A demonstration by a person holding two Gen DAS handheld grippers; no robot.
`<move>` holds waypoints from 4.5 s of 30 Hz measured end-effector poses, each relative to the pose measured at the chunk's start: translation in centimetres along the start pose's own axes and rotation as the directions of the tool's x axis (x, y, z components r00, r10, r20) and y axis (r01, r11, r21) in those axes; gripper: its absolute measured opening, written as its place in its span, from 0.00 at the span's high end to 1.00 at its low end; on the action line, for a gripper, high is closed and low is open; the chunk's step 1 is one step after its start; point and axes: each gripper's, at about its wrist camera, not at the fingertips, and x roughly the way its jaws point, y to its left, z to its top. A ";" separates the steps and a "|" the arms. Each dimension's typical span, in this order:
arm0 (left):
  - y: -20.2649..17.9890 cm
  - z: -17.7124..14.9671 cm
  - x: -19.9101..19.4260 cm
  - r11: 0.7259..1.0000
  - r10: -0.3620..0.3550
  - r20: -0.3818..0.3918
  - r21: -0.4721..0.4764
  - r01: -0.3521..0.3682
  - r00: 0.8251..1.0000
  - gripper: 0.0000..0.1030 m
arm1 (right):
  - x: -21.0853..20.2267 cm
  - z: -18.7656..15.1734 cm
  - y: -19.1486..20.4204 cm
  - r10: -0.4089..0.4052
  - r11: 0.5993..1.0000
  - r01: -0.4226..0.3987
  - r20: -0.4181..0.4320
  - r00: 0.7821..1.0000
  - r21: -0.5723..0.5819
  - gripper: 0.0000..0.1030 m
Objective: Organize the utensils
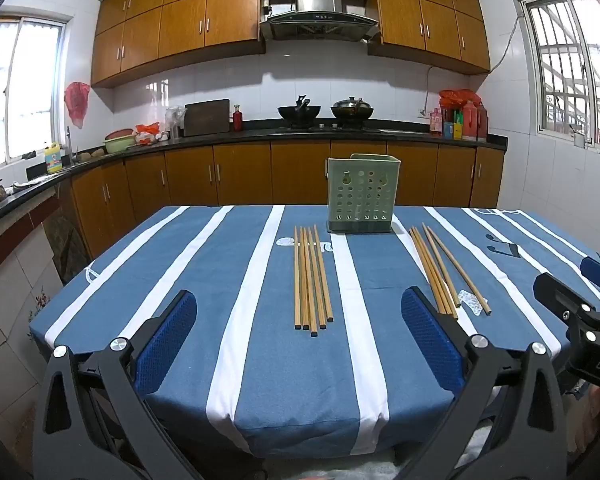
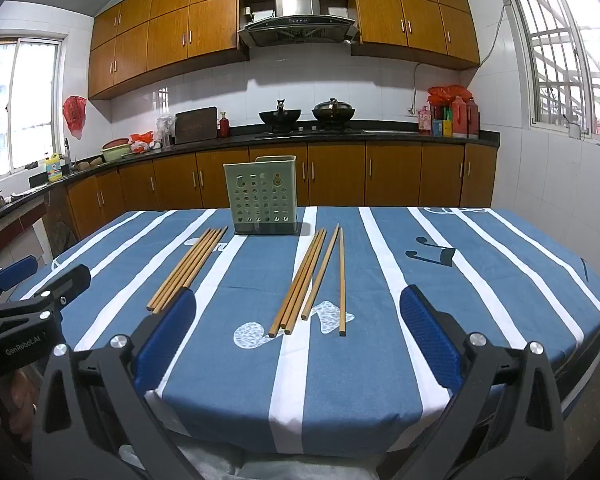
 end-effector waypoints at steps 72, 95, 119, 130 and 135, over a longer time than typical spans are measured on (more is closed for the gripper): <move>0.0 0.0 0.0 1.000 0.000 -0.008 0.004 0.000 1.000 0.02 | -0.1 0.2 -0.2 0.002 1.000 -0.002 -0.005 1.000 0.007 0.04; 7.1 1.3 10.6 0.992 0.040 -0.309 -0.099 -0.074 0.950 0.03 | 12.9 1.8 -5.4 -0.039 0.980 0.104 -0.349 0.936 0.169 0.21; 3.8 1.1 20.1 0.992 -0.120 -0.523 -0.029 0.123 0.844 0.74 | 23.3 1.2 -5.5 -0.094 0.983 0.158 -0.492 0.865 0.090 0.69; 4.9 2.8 24.1 0.999 -0.021 -0.524 0.020 0.037 0.851 0.92 | 25.6 2.2 -6.4 -0.095 0.984 0.156 -0.484 0.870 0.086 0.92; 7.2 3.5 26.1 1.000 -0.020 -0.509 -0.028 0.006 0.861 0.92 | 27.1 2.8 -8.5 -0.119 0.975 0.193 -0.469 0.875 0.112 0.92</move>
